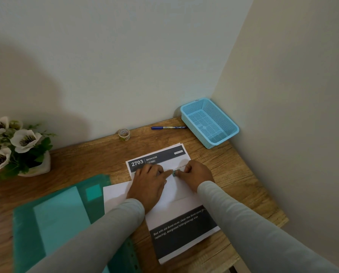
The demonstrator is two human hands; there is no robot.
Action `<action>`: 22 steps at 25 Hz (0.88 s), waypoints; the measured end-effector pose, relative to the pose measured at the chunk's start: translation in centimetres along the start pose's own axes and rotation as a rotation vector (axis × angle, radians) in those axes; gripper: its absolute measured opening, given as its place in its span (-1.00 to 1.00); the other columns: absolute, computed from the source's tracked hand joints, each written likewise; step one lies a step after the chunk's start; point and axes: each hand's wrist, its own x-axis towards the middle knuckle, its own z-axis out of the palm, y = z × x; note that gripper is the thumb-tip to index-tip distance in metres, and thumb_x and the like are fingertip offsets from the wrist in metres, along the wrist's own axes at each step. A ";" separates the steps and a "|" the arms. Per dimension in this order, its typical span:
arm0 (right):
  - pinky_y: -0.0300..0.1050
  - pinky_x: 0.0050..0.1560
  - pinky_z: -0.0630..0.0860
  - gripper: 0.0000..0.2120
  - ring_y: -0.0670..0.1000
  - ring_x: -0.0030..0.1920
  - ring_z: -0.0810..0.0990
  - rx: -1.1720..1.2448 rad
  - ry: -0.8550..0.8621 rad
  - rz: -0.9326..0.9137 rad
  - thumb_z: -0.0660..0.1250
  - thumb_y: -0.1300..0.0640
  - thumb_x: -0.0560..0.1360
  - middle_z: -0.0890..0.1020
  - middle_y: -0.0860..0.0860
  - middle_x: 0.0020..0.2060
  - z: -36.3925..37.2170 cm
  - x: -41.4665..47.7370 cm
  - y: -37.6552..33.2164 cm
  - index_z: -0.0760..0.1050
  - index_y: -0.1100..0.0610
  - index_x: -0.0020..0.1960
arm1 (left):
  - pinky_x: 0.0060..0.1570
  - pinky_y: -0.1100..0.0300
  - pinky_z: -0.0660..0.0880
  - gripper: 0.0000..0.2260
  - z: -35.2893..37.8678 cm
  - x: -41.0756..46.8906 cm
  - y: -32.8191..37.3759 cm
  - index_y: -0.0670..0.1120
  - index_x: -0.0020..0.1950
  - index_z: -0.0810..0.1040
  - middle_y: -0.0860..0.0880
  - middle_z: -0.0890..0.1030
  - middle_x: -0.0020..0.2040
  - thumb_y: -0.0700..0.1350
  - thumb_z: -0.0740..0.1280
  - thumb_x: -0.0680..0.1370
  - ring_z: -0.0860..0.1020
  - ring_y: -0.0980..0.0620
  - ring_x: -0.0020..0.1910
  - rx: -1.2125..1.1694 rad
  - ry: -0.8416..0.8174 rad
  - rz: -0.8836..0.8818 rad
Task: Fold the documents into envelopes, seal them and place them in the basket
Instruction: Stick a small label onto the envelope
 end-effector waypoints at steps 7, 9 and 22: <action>-0.07 0.06 0.56 -0.83 0.00 -0.06 0.59 0.035 0.000 0.008 0.41 -0.06 0.57 0.60 -0.08 -0.15 0.1 0.7 0.6 0.49 0.00 -0.07 | 0.22 0.00 0.43 -0.70 0.0 0.1 -0.1 0.14 0.35 0.58 0.07 0.53 0.18 0.01 0.33 0.62 0.43 -0.04 0.25 0.014 -0.006 -0.003; -0.06 0.07 0.58 -0.86 0.00 -0.05 0.59 0.053 -0.003 0.009 0.42 -0.03 0.56 0.61 -0.08 -0.13 -0.1 0.7 0.8 0.50 0.00 -0.06 | 0.21 0.00 0.43 -0.70 0.1 0.2 -0.2 0.14 0.35 0.58 0.08 0.52 0.18 0.01 0.33 0.62 0.42 -0.04 0.25 0.015 -0.008 -0.001; -0.10 -0.05 0.51 -0.68 0.03 -0.05 0.60 -0.064 -0.005 0.004 0.39 -0.23 0.53 0.60 -0.05 -0.12 0.7 0.0 0.0 0.47 0.01 -0.01 | 0.40 -0.04 0.34 -0.65 -0.4 0.1 0.0 0.02 0.43 0.51 0.01 0.52 0.32 0.03 0.24 0.66 0.39 -0.06 0.38 -0.043 -0.060 -0.050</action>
